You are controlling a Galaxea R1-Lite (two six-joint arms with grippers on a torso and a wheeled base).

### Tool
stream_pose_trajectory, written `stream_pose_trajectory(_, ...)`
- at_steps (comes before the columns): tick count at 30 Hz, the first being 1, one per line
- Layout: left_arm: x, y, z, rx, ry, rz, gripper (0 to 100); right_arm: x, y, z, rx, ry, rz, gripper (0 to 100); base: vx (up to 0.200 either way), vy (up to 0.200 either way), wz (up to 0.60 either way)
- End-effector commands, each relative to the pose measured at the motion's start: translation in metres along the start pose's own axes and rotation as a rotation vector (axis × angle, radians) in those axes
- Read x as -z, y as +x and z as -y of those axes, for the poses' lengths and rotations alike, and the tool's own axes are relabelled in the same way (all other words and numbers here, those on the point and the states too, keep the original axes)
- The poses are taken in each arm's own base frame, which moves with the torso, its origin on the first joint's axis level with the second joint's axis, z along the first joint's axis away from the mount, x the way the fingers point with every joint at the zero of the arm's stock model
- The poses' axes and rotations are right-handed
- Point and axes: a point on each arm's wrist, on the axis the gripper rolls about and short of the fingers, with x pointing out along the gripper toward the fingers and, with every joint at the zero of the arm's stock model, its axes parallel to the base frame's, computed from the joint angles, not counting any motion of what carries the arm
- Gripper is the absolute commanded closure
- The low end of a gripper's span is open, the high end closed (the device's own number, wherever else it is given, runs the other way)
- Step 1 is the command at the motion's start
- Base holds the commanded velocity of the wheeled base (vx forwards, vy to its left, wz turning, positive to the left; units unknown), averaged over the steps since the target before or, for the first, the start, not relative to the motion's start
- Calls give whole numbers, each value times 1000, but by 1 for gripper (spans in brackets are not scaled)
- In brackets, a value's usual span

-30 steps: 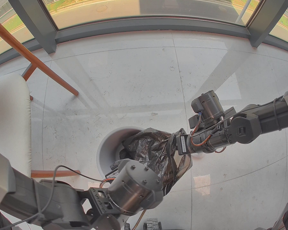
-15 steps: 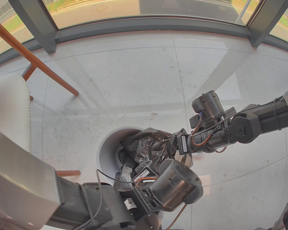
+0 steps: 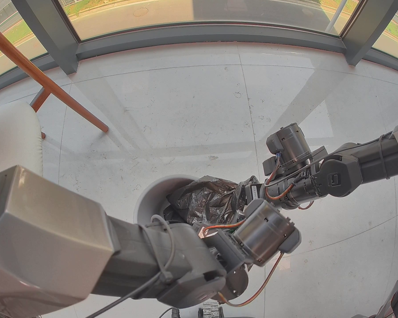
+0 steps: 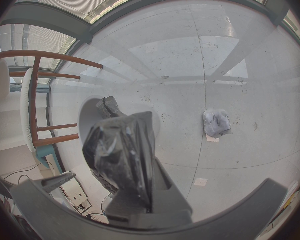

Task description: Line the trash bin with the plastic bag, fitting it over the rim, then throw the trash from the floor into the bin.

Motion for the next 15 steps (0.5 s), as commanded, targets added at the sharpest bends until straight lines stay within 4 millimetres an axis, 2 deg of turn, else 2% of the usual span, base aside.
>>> stream_pose_trajectory(1,-15,23,-2,-34,-63,-3,0,-1,-1,-1,-2,-1,7,100,0,0,0)
stream_pose_trajectory(5,-21,34,-3,-45,-89,2,0,-2,-2,0,-1,1,10,100,0,0,0)
stream_pose_trajectory(12,-17,46,4,-59,-125,-33,0,-6,1,0,-9,6,65,100,0,0,0)
stream_pose_trajectory(15,-25,46,4,-54,-147,-12,0,-6,1,-1,-13,5,78,100,0,0,0)
